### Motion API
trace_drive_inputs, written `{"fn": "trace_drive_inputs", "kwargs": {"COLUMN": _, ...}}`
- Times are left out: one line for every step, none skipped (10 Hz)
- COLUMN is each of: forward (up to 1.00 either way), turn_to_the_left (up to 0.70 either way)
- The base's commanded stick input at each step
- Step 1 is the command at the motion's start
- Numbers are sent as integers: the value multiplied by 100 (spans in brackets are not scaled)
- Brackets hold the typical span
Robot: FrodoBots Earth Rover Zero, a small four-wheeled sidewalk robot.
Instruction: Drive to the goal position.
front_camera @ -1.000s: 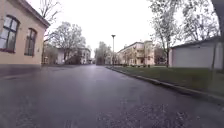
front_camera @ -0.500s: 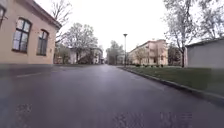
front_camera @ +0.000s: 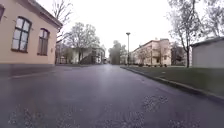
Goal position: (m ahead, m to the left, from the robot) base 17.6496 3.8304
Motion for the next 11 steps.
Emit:
{"fn": "trace_drive_inputs", "kwargs": {"forward": 85, "turn_to_the_left": 0}}
{"fn": "trace_drive_inputs", "kwargs": {"forward": 85, "turn_to_the_left": 0}}
{"fn": "trace_drive_inputs", "kwargs": {"forward": 85, "turn_to_the_left": 0}}
{"fn": "trace_drive_inputs", "kwargs": {"forward": 85, "turn_to_the_left": 0}}
{"fn": "trace_drive_inputs", "kwargs": {"forward": 85, "turn_to_the_left": 0}}
{"fn": "trace_drive_inputs", "kwargs": {"forward": 85, "turn_to_the_left": 0}}
{"fn": "trace_drive_inputs", "kwargs": {"forward": 85, "turn_to_the_left": 0}}
{"fn": "trace_drive_inputs", "kwargs": {"forward": 85, "turn_to_the_left": 0}}
{"fn": "trace_drive_inputs", "kwargs": {"forward": 85, "turn_to_the_left": 0}}
{"fn": "trace_drive_inputs", "kwargs": {"forward": 85, "turn_to_the_left": 0}}
{"fn": "trace_drive_inputs", "kwargs": {"forward": 85, "turn_to_the_left": 0}}
